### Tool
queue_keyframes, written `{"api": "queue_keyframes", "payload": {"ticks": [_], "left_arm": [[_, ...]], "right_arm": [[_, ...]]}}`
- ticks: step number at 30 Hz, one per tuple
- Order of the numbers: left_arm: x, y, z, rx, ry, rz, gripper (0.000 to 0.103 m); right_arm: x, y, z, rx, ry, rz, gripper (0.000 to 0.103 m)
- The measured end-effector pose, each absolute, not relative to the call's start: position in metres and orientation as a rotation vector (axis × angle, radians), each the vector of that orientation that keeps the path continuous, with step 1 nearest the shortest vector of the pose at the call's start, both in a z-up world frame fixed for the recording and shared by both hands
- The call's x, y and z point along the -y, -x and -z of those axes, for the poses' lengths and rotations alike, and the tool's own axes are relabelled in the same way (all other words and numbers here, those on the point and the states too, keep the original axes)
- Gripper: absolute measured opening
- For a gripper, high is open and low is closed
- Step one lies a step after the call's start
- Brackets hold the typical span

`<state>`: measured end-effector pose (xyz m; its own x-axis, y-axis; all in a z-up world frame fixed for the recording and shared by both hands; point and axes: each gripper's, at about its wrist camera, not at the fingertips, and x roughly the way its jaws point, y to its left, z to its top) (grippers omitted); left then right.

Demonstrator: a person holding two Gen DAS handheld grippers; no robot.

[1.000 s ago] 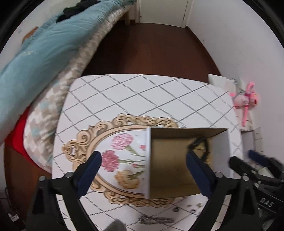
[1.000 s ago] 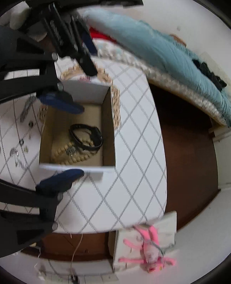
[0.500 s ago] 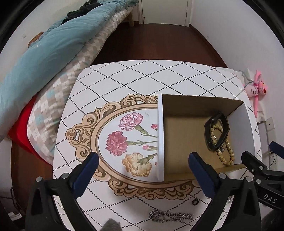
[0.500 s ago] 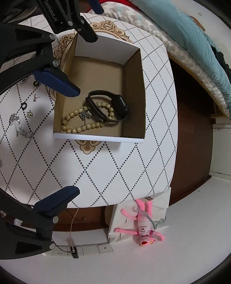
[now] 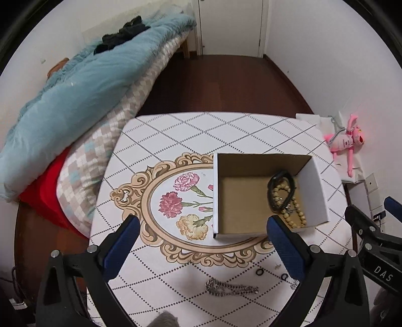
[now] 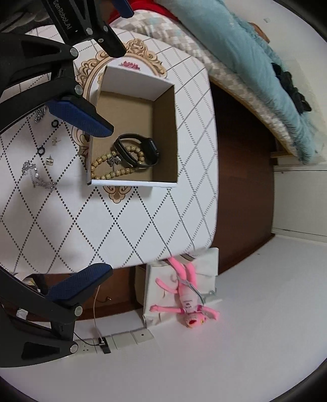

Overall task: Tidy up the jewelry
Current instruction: 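Withdraw both tools from the box back over the jewelry, then grasp the silver chain with the left tool while the right tool grasps a silver pendant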

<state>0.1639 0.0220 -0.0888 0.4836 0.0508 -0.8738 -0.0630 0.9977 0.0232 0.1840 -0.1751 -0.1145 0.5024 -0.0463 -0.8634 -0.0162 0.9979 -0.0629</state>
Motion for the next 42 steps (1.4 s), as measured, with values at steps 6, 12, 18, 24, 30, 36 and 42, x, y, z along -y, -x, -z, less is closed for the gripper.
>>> {"api": "queue_keyframes", "payload": {"ticks": [6, 12, 18, 24, 30, 36, 42], "left_arm": [[-0.020, -0.141, 0.063, -1.016, 0.028, -0.058, 0.103], [-0.023, -0.122, 0.044, -0.991, 0.041, -0.060, 0.103], [-0.034, -0.107, 0.070, -1.034, 0.048, -0.093, 0.103], [-0.050, -0.096, 0.142, -1.181, 0.069, -0.121, 0.102], [-0.051, -0.098, 0.200, -1.299, 0.131, -0.064, 0.093], [-0.034, -0.108, 0.222, -1.316, 0.122, -0.007, 0.091], [-0.009, -0.110, 0.218, -1.276, 0.051, 0.037, 0.048]], "right_arm": [[0.183, -0.156, 0.082, -0.973, 0.050, 0.026, 0.101], [0.191, -0.128, 0.056, -0.923, -0.015, 0.012, 0.101], [0.196, -0.108, 0.069, -0.971, -0.074, -0.010, 0.101], [0.202, -0.094, 0.134, -1.109, -0.124, -0.006, 0.092], [0.213, -0.085, 0.199, -1.227, -0.210, 0.005, 0.065], [0.223, -0.083, 0.228, -1.255, -0.250, 0.041, 0.065], [0.235, -0.087, 0.239, -1.265, -0.309, 0.056, 0.065]]}}
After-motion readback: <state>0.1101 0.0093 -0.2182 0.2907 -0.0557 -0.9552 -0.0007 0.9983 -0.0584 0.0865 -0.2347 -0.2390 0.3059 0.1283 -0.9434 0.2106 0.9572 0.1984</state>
